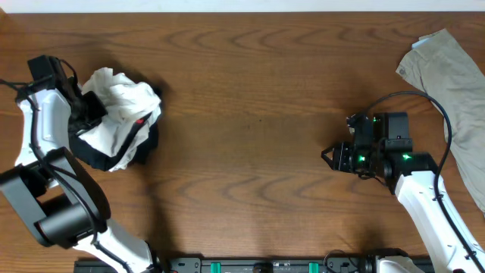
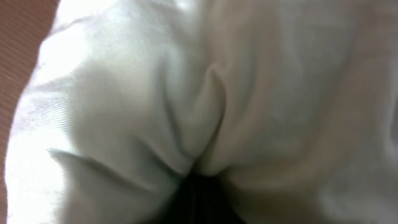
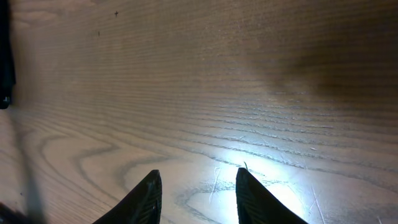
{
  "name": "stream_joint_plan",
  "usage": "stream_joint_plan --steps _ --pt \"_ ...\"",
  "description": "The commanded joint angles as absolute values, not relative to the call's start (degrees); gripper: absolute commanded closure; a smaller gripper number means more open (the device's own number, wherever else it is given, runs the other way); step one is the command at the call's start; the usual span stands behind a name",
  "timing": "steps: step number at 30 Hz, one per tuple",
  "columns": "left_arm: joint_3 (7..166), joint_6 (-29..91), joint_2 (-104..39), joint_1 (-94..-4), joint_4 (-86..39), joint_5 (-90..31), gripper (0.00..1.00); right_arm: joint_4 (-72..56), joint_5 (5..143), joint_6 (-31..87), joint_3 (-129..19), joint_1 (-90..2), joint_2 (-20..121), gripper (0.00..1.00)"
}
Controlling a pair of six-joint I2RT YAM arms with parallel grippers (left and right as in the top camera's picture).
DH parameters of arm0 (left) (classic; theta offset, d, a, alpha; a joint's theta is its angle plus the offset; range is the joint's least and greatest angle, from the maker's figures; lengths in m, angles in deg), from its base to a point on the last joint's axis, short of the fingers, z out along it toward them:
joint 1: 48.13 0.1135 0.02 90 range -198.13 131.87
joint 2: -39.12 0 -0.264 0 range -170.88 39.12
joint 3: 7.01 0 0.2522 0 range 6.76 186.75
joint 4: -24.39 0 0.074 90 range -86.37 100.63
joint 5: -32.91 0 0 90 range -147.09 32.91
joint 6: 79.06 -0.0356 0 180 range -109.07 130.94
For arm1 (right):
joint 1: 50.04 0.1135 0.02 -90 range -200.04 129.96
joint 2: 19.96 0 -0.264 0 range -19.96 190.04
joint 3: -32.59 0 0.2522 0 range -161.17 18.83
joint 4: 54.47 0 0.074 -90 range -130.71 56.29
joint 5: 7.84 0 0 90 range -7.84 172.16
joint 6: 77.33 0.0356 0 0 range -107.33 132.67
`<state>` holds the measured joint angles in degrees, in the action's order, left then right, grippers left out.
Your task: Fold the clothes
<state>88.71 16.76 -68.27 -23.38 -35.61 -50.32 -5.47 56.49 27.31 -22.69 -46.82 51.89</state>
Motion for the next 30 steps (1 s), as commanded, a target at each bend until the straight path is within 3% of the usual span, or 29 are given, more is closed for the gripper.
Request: stream_joint_plan --steps 1,3,6,8,10,15,20,22,23,24,26,27,30 --pt "86.6 17.0 -62.3 -25.6 -38.5 -48.8 0.94 -5.6 56.6 28.1 -23.4 -46.4 52.3 0.63" --pt "86.6 17.0 -57.0 -26.6 -39.8 -48.8 0.93 -5.6 56.6 28.4 -23.4 -46.4 52.3 0.62" --pt "86.6 17.0 -49.4 -27.7 -42.1 -48.8 0.83 -5.6 55.7 28.3 -23.4 -46.4 52.3 0.62" --pt "86.6 17.0 -44.1 -27.9 -44.0 -48.7 0.64 -5.8 54.4 27.0 -23.4 -46.4 52.2 0.62" --pt "86.6 17.0 -40.5 -27.9 -45.9 -48.7 0.58 -5.7 53.2 24.9 -23.8 -46.4 51.9 0.63" --pt "86.6 9.1 -31.4 -28.5 -53.5 -37.3 0.57 -1.9 52.4 18.8 -29.4 -46.4 48.0 0.64" --pt "86.6 5.4 -21.7 -34.0 -60.7 -36.6 0.56 4.9 58.6 13.6 -39.2 -46.4 40.1 0.62" --pt "86.6 6.6 -16.7 -36.9 -62.7 -37.1 0.49 5.8 61.5 12.3 -42.6 -46.4 35.5 0.52" --pt "86.6 8.4 -14.6 -37.7 -63.6 -37.6 0.34 5.7 62.6 12.4 -43.4 -46.4 33.6 0.39" --pt "86.6 9.4 -12.9 -38.1 -64.5 -38.1 0.28 5.5 63.3 12.4 -43.8 -46.4 32.0 0.29" --pt "86.6 9.7 -9.9 -38.2 -66.6 -39.4 0.11 5.0 63.6 12.4 -44.0 -46.4 28.4 0.01" --pt "86.6 9.7 -8.5 -38.3 -67.5 -40.6 0.02 5.0 63.6 12.4 -44.0 -46.4 26.8 0.01" --pt "86.6 9.7 -5.8 -38.3 -69.3 -42.7 0.02 6.1 63.5 12.4 -44.0 -46.4 23.2 0.01"
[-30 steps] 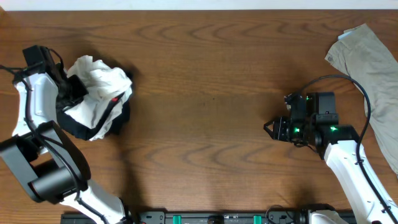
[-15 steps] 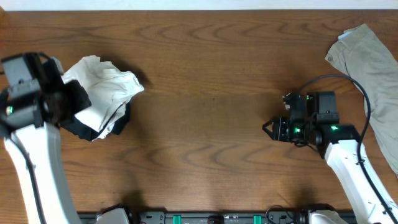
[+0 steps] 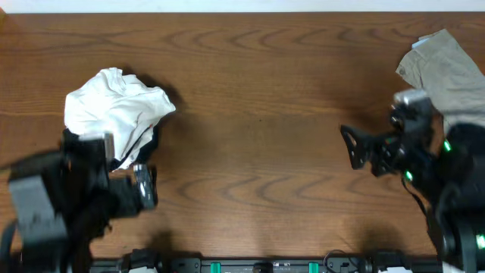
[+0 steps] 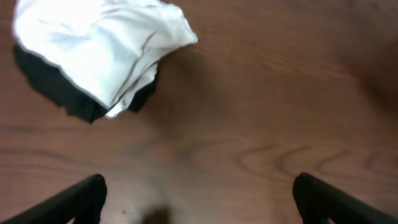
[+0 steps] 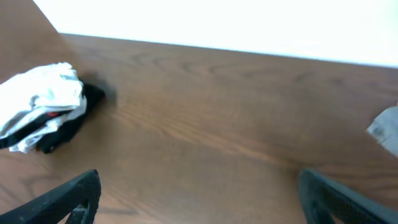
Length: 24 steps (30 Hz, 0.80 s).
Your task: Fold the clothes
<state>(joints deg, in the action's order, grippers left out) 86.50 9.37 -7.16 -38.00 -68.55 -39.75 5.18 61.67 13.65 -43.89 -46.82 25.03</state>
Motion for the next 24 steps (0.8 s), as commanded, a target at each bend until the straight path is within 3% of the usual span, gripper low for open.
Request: stream_joint_plan --steps 1,24 --pt "86.6 9.7 -5.2 -38.3 -69.6 -42.8 0.02 6.7 63.5 12.4 -44.0 -46.4 22.4 0.01" --pt "86.6 12.0 -4.7 -38.3 -67.8 -41.5 0.02 22.6 63.6 12.4 -44.0 -45.5 20.0 0.01"
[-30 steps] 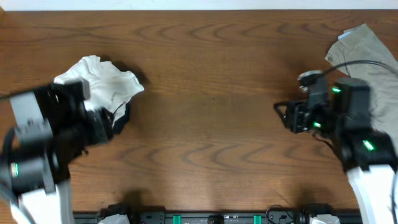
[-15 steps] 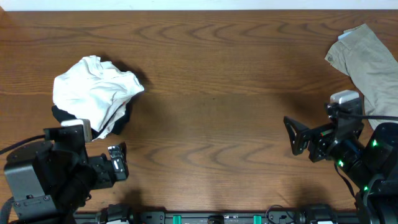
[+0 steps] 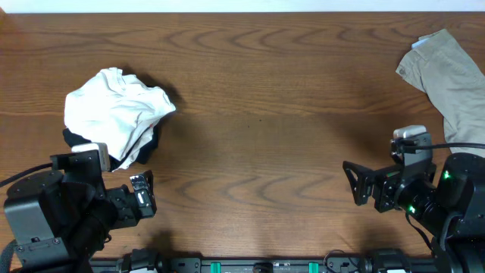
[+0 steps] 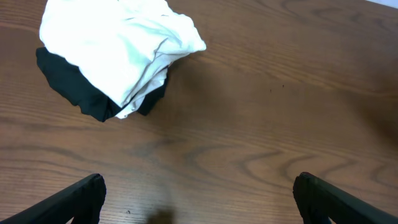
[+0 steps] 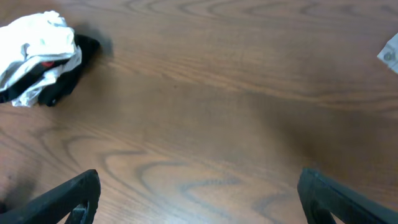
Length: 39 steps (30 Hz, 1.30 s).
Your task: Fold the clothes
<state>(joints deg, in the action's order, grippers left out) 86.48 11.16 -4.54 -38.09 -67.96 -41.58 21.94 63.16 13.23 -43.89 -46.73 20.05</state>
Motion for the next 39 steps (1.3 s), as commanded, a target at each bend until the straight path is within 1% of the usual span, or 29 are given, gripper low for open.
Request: stream_joint_plan --steps 1,4,7,12,18,25,30,39 --pt "86.6 12.0 -4.7 -38.3 -67.8 -41.5 0.02 22.8 63.6 12.4 -44.0 -45.4 19.9 0.01" --pt "86.6 12.0 -4.7 -38.3 -67.8 -41.5 0.02 22.2 65.9 10.6 -43.3 -45.4 18.2 0.01" --pt "86.6 12.0 -4.7 -38.3 -67.8 -41.5 0.02 16.7 67.4 8.9 -39.1 -45.8 13.9 0.01" --pt "86.6 12.0 -4.7 -38.3 -67.8 -41.5 0.02 7.3 67.3 9.0 -24.1 -46.4 3.4 0.01" --pt "86.6 12.0 -4.7 -38.3 -67.8 -41.5 0.02 4.5 68.1 8.9 -8.2 -46.4 -7.1 0.01" --pt "86.6 12.0 -4.7 -38.3 -67.8 -41.5 0.02 -2.6 67.3 9.3 4.6 -46.4 -15.4 0.01" --pt "86.6 12.0 -4.7 -38.3 -67.8 -41.5 0.02 -7.6 66.1 9.4 10.2 -46.4 -19.7 0.01" --pt "86.6 12.0 -4.7 -38.3 -67.8 -41.5 0.02 -8.4 66.3 9.4 10.1 -46.3 -19.6 0.01"
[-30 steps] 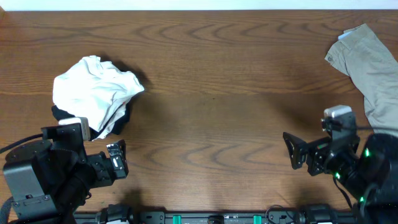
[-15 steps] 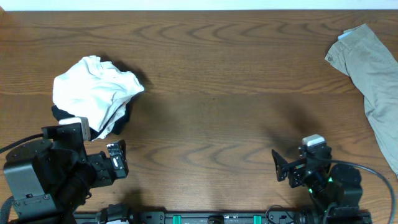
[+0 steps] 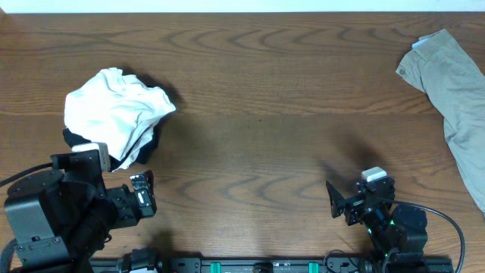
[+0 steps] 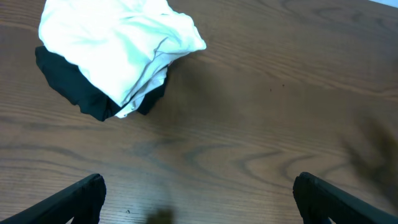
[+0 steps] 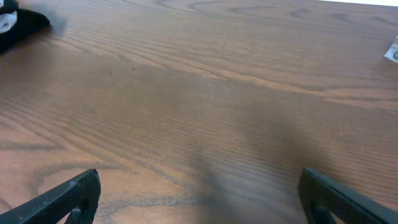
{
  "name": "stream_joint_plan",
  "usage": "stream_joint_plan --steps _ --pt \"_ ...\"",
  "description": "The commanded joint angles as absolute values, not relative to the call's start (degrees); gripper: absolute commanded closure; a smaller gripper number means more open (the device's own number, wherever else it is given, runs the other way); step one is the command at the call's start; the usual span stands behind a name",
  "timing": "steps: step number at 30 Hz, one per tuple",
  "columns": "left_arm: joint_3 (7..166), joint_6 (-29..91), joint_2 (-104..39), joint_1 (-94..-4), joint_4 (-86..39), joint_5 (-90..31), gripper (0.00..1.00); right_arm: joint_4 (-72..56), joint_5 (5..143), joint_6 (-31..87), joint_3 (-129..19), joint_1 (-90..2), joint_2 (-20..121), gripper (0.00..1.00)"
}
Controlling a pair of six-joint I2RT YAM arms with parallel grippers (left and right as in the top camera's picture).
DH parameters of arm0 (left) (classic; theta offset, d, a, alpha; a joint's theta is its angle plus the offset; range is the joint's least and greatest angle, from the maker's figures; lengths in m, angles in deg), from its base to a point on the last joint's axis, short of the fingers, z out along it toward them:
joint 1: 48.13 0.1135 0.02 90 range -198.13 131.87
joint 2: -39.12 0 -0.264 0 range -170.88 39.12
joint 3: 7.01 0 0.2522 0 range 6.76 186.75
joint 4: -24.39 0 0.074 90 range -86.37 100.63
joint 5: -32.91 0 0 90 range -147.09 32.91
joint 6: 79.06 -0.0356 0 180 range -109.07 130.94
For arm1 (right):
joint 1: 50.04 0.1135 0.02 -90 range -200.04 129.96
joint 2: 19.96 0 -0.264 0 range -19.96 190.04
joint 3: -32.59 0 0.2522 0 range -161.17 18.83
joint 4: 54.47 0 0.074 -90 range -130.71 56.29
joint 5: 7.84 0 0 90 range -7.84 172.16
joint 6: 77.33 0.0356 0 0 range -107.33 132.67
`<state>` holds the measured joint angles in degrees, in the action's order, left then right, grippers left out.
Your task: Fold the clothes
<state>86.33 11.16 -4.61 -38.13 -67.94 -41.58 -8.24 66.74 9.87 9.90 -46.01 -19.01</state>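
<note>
A crumpled white garment (image 3: 114, 110) lies on top of a black garment (image 3: 76, 139) at the table's left; the left wrist view shows the same white garment (image 4: 118, 43) over the black garment (image 4: 71, 90). A khaki garment (image 3: 453, 87) lies spread at the far right edge. My left gripper (image 3: 143, 196) rests near the front edge, below the pile, open wide and empty (image 4: 199, 202). My right gripper (image 3: 334, 203) sits near the front edge at the right, also open wide with nothing in it (image 5: 202, 199).
The wooden table (image 3: 258, 114) stretches between the two piles. The arm bases and a black rail (image 3: 258, 265) run along the front edge. A corner of the black garment (image 5: 18, 25) shows at the far left of the right wrist view.
My right arm has drawn back and lower toward the front edge, its camera now nearer the table. The left arm and both garment piles are unchanged.
My left gripper was buried in the white garment, its view filled with cloth, while the right hovered low over the table, jaws slightly apart. Then both arms stood back near the front edge, jaws wide open, the pile left lying. The right has since drawn back further.
</note>
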Motion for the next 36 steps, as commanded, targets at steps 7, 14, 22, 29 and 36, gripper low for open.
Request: stream_joint_plan --steps 7,14,22,29,36 --pt "86.6 12.0 -4.7 -38.3 -67.8 -41.5 0.02 -8.4 66.3 9.4 10.1 -46.3 -19.6 0.01" --pt "86.6 12.0 -4.7 -38.3 -67.8 -41.5 0.02 -8.4 66.3 9.4 10.1 -46.3 -19.6 0.01" --pt "86.6 11.8 -4.6 -39.5 -68.0 -41.9 0.02 -8.4 66.3 9.4 10.1 -46.3 -19.6 0.01" --pt "83.7 11.4 -2.3 -45.4 -61.1 -49.1 0.02 -8.4 66.3 9.4 10.1 -46.3 -19.6 0.01" --pt "63.6 0.0 8.9 -46.2 -35.3 -37.6 0.02 -8.4 66.3 9.4 10.1 -46.3 -19.6 0.01"
